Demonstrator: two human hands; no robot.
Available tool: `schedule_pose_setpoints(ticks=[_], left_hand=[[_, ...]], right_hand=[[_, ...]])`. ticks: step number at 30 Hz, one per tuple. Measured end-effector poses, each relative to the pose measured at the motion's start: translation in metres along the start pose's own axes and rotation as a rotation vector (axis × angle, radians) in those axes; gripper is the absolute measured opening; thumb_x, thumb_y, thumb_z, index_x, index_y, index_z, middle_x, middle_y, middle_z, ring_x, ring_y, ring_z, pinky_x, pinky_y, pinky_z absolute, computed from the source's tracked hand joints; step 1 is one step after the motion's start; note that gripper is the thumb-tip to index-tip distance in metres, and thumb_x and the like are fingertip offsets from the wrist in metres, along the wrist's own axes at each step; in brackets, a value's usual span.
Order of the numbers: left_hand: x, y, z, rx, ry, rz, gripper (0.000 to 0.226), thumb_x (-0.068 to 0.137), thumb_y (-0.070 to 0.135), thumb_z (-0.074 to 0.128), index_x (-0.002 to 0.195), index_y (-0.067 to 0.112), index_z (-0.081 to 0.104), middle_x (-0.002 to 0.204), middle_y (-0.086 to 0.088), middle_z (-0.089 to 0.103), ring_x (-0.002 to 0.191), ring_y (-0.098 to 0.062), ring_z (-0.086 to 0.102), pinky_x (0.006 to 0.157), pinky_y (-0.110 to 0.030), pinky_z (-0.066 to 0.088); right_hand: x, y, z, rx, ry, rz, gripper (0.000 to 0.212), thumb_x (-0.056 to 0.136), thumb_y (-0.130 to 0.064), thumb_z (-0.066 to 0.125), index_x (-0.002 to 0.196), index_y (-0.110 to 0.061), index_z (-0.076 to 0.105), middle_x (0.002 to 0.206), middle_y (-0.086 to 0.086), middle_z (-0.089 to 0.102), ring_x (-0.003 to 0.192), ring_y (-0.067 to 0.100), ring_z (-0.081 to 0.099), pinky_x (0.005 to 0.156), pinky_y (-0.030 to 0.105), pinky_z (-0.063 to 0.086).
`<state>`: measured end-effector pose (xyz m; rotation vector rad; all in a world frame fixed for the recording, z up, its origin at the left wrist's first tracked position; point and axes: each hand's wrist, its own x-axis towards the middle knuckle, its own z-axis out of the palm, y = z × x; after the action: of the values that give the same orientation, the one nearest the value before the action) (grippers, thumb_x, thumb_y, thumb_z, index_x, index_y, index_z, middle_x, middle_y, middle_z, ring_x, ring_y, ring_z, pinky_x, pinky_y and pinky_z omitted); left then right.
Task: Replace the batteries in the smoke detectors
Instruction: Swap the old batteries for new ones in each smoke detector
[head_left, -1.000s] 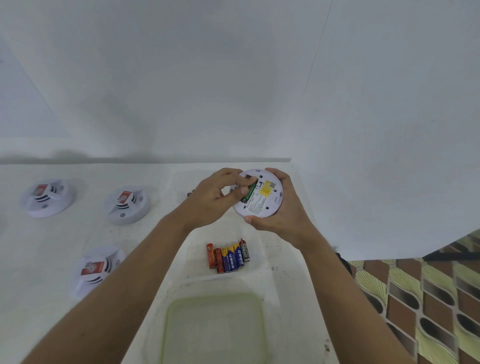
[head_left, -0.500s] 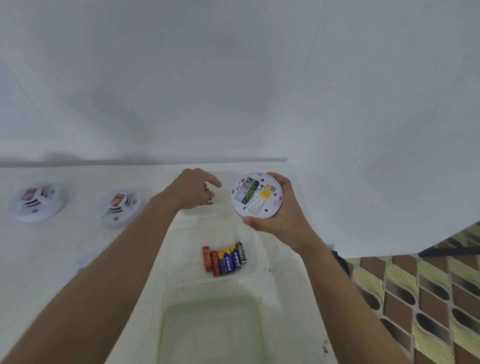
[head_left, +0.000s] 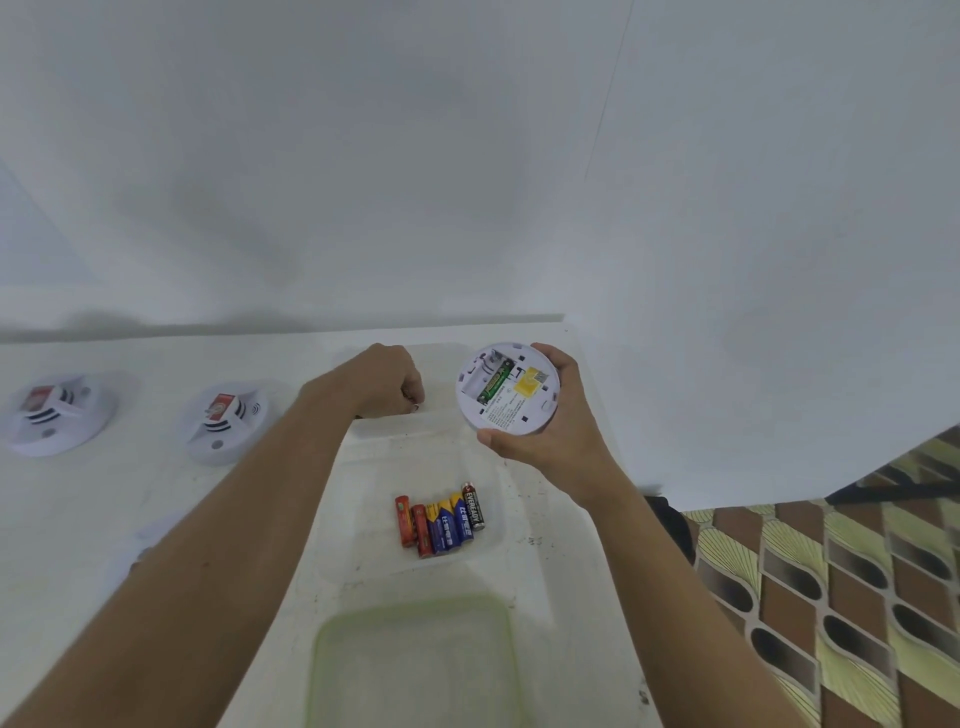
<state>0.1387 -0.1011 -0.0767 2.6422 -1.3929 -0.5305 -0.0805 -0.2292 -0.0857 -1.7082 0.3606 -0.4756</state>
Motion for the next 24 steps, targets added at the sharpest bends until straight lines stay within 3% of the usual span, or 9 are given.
schedule_pose_setpoints(ticks=[5, 10, 15, 18, 20, 24], left_hand=[[-0.008, 0.007, 0.002, -0.225, 0.201, 0.06, 0.011, 0.095, 0.028, 0.062, 0.1, 0.025, 0.072, 0.087, 0.016, 0.063, 0.078, -0.006, 0.058, 0.068, -0.021, 0.039], [-0.025, 0.022, -0.002, -0.617, 0.52, 0.134, 0.016, 0.097, 0.024, 0.06, 0.109, 0.027, 0.071, 0.091, 0.015, 0.07, 0.078, 0.008, 0.062, 0.072, -0.004, 0.042], [-0.045, 0.046, -0.016, -0.978, 0.675, 0.213, 0.012, 0.094, 0.019, 0.066, 0.103, 0.015, 0.074, 0.084, 0.006, 0.074, 0.073, -0.004, 0.066, 0.074, -0.015, 0.052], [-0.054, 0.054, -0.017, -0.999, 0.636, 0.27, 0.009, 0.092, 0.017, 0.068, 0.099, 0.018, 0.074, 0.079, 0.013, 0.074, 0.075, -0.005, 0.067, 0.076, -0.018, 0.053], [-0.057, 0.057, -0.013, -0.972, 0.618, 0.279, 0.011, 0.089, 0.016, 0.071, 0.099, 0.02, 0.075, 0.087, 0.014, 0.075, 0.083, -0.005, 0.071, 0.08, -0.019, 0.054], [-0.063, 0.061, -0.004, -0.808, 0.699, 0.324, 0.014, 0.085, 0.015, 0.075, 0.099, 0.019, 0.077, 0.095, 0.013, 0.073, 0.09, 0.002, 0.069, 0.082, -0.014, 0.052]], right_hand=[[-0.004, 0.002, -0.001, 0.004, -0.001, 0.018, 0.092, 0.068, 0.01, 0.086, 0.138, -0.017, 0.033, 0.134, -0.005, 0.048, 0.119, -0.003, 0.053, 0.088, 0.03, 0.058], [-0.004, 0.003, -0.001, -0.017, 0.02, 0.015, 0.091, 0.068, 0.006, 0.087, 0.138, -0.017, 0.033, 0.132, -0.007, 0.048, 0.115, -0.008, 0.053, 0.092, 0.021, 0.054], [-0.004, 0.001, 0.001, -0.022, 0.033, 0.009, 0.091, 0.068, 0.006, 0.087, 0.137, -0.019, 0.033, 0.129, -0.01, 0.048, 0.11, -0.013, 0.053, 0.084, 0.015, 0.053], [-0.003, 0.0, 0.003, -0.013, 0.059, 0.0, 0.088, 0.069, 0.011, 0.085, 0.132, -0.021, 0.034, 0.127, -0.009, 0.048, 0.106, -0.014, 0.055, 0.08, 0.014, 0.053], [-0.002, -0.002, 0.004, -0.004, 0.071, -0.006, 0.085, 0.069, 0.014, 0.083, 0.13, -0.021, 0.034, 0.124, -0.009, 0.048, 0.103, -0.016, 0.056, 0.077, 0.013, 0.053], [-0.001, -0.005, 0.006, 0.016, 0.063, -0.018, 0.085, 0.067, 0.01, 0.086, 0.128, -0.023, 0.036, 0.124, -0.01, 0.05, 0.102, -0.016, 0.057, 0.078, 0.013, 0.053]])
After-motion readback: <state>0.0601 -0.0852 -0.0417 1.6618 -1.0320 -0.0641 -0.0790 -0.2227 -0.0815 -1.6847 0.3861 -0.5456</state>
